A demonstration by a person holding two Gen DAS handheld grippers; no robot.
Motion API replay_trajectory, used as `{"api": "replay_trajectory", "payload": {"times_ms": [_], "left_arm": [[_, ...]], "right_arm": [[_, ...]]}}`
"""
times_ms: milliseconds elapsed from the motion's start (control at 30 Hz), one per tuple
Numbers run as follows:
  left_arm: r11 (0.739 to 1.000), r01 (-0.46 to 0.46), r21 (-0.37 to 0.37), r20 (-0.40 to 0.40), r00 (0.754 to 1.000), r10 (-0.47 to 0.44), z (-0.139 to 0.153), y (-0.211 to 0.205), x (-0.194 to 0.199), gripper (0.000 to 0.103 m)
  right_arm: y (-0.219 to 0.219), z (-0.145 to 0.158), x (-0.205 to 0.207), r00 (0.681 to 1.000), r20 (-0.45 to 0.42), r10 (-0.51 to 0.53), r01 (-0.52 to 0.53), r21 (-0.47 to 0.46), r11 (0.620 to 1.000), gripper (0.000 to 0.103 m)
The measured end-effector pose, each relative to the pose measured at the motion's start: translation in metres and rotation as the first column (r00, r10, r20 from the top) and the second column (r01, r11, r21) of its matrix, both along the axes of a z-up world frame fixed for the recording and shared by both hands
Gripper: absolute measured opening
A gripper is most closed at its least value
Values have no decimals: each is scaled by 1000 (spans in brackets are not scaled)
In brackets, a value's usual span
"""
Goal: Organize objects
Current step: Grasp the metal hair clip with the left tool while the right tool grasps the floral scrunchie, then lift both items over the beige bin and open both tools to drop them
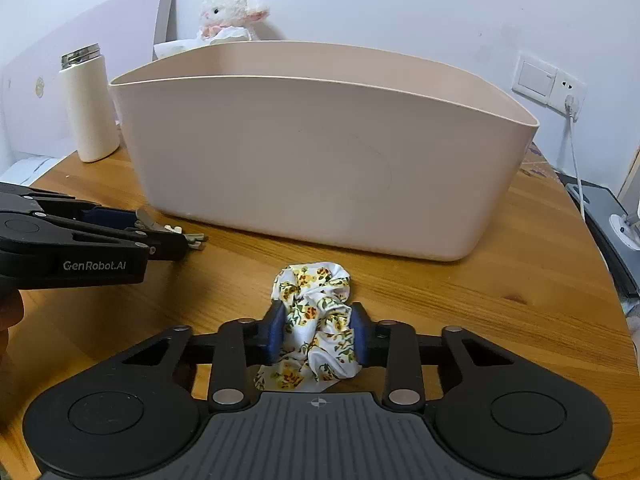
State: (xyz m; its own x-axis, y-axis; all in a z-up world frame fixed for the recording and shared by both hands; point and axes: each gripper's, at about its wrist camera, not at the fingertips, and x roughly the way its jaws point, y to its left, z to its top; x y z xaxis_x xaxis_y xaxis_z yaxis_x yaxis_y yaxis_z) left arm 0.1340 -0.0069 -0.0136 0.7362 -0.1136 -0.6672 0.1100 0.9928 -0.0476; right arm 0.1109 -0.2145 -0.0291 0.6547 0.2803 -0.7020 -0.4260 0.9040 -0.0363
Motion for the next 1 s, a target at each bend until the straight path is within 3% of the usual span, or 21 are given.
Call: {"api": "replay_trajectory", "payload": {"times_ms": [167, 400, 1000], "left_arm": [[1000, 13, -23, -6, 1000, -13, 1, 1, -11, 44], [999, 25, -26, 31, 999, -24, 13, 6, -29, 44], [998, 56, 6, 218, 974, -56, 96, 13, -56, 44]], "right_arm": [[-6, 2, -5, 1000, -29, 0, 0, 12, 1000, 19], [-18, 13, -21, 1000, -22, -7, 8, 39, 999, 18], [-38, 111, -30, 981, 191, -24, -6, 159, 987, 18]]}}
